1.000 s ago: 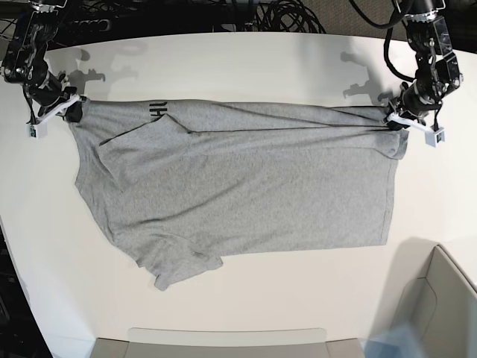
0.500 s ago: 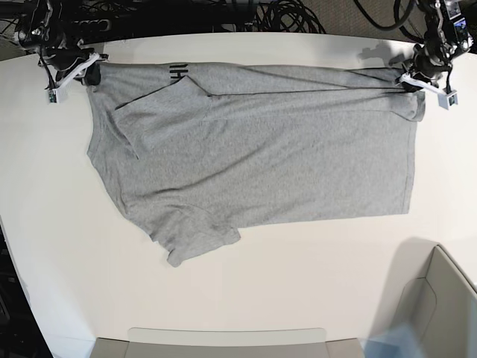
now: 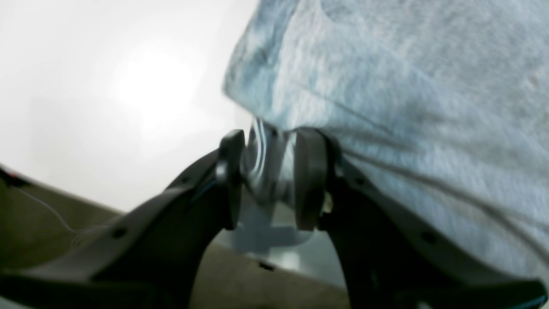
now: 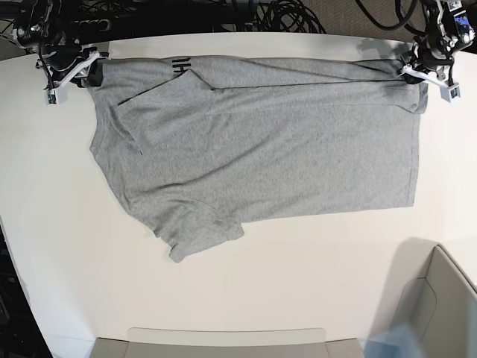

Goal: Fold the T-shirt properly
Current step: 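Drag the folded edge with both grippers, then release, then move both grippers to the shirt's opposite edge and grasp it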

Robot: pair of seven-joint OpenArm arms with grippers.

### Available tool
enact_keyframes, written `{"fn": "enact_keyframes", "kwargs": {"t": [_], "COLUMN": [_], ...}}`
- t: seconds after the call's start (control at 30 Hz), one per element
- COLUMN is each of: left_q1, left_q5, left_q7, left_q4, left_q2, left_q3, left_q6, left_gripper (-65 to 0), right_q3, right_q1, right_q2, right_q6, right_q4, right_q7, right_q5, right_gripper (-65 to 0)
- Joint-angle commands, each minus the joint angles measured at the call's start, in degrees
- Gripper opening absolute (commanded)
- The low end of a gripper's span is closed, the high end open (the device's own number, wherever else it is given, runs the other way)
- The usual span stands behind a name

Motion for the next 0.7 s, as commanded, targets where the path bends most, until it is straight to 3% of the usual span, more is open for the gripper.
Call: {"fn": "enact_keyframes", "kwargs": {"t": [0.0,0.23,0.4,0.57,0.67], "left_q1": [0.30,0.21,-1.37,-9.37,-14.21], "left_q5": [-0.30,-0.22,-0.48,-0.30,-0.30], "left_q7": [-0.58,0.83,1.18,4.17,9.88], "left_q4": [2.01,5.00,7.90,8.25,8.16], "left_q2": [-0.95,-0.95,0.01,0.19,0.19], "left_q3": [-0.43,-2.10,-8.96,-8.87,-8.87], "left_q6": [0.09,0.26,0.17,0.17,0.17], "left_gripper": [-45.9,-47.0,-47.0,-47.0,-47.0], "right_q3": [0.51,5.17,7.19,-3.27,-9.60], "right_q1": [-0.42,0.28,10.13,29.11,39.40], "right_q2": [0.81,-0.60,0.63,4.06,2.48], "right_q6": [-0.04,-0.04,-0.04,-0.22,-0.22], "right_q4": [2.50,8.74,9.00,-0.58,-9.98], "right_q7": [1.05,0.78,0.70,-5.63,-5.72], "right_q5": [0.64,0.64,0.20,-5.07,-12.46], "right_gripper": [-41.4,-40.3,-40.3,-40.3,-40.3]}}
